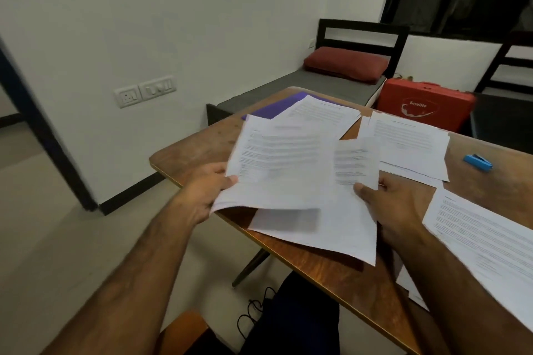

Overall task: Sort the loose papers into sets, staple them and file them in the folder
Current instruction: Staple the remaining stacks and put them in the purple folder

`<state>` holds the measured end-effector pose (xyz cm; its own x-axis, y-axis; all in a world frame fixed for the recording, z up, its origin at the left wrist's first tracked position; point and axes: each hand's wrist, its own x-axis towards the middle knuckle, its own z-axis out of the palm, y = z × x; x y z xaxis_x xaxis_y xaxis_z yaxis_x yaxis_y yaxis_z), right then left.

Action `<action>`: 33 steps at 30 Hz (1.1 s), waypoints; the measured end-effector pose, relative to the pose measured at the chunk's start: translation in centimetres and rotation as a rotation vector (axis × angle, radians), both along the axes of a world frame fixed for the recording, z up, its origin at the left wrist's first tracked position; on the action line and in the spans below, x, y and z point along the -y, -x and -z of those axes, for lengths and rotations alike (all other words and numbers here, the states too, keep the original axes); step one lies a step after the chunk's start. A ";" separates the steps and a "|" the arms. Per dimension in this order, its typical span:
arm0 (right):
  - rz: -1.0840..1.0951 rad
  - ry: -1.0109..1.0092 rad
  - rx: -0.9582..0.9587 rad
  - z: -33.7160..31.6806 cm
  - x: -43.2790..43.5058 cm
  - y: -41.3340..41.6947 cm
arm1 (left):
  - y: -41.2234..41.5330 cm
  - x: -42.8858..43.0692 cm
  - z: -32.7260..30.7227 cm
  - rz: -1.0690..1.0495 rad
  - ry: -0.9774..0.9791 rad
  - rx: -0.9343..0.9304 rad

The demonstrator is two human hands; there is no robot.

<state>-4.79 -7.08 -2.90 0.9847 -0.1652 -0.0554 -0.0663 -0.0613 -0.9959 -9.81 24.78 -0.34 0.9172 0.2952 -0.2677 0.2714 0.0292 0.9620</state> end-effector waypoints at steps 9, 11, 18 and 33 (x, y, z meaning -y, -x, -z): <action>-0.073 -0.243 -0.090 -0.9 -2.1 0.9 | -0.8 3.3 1.0 0.225 -0.219 0.014; -0.084 -0.250 -0.099 -0.6 -2.3 0.8 | -0.9 3.4 1.0 0.226 -0.270 0.020; -0.110 0.124 -0.081 0.1 -2.6 0.6 | -1.2 2.7 1.3 0.218 -0.731 0.084; 0.056 0.596 0.117 -0.1 1.5 1.2 | -1.9 13.1 -0.2 0.440 -1.088 0.223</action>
<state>-6.02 -8.60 -2.84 0.9675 -0.1865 0.1704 0.0220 -0.6097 -0.7924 -7.93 11.65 -0.12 0.9909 -0.0828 0.1061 -0.1222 -0.8837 0.4518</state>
